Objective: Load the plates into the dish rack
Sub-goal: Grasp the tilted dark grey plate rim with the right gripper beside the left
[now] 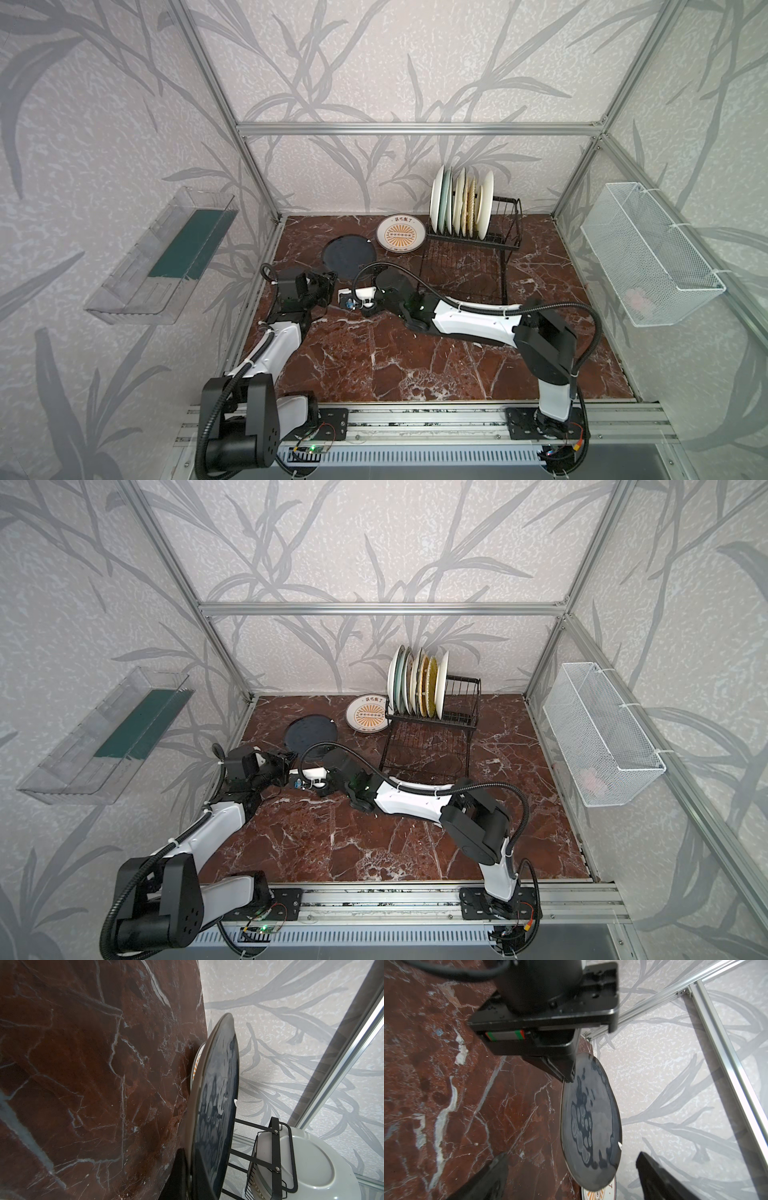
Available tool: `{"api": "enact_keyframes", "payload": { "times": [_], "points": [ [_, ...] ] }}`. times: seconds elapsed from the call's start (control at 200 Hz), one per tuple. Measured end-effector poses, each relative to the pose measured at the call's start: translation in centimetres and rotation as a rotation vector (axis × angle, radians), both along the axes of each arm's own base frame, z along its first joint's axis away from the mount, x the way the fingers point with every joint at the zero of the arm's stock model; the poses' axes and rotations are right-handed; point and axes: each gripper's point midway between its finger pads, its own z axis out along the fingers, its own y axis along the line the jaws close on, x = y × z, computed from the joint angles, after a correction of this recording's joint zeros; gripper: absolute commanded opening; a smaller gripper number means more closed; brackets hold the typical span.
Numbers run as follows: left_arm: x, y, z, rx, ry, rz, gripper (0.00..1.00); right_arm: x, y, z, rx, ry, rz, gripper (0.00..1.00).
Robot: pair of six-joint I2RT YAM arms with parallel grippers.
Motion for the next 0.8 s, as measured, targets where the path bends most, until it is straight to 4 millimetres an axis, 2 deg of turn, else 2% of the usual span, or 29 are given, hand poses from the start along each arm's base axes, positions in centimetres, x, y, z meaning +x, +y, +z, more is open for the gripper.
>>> {"api": "enact_keyframes", "payload": {
  "times": [0.185,0.275,0.5,0.71,0.8],
  "points": [
    [-0.3,-0.2,0.9,0.004,0.008,-0.004,0.00,1.1,0.6,-2.2,-0.070,-0.055,-0.008,0.90],
    [-0.4,-0.3,1.6,0.008,0.002,-0.005,0.00,1.8,0.8,-3.0,-0.094,-0.085,-0.027,0.84],
    [-0.6,-0.5,1.9,0.012,0.011,-0.008,0.00,3.9,1.7,-2.4,-0.088,-0.174,-0.097,0.72],
    [-0.6,0.5,1.7,0.043,0.021,0.038,0.00,4.9,2.0,-1.6,-0.080,-0.222,-0.127,0.63],
    [-0.6,0.7,1.6,0.051,0.026,0.050,0.00,5.0,2.2,-1.6,-0.081,-0.230,-0.126,0.56]
  ]
}}
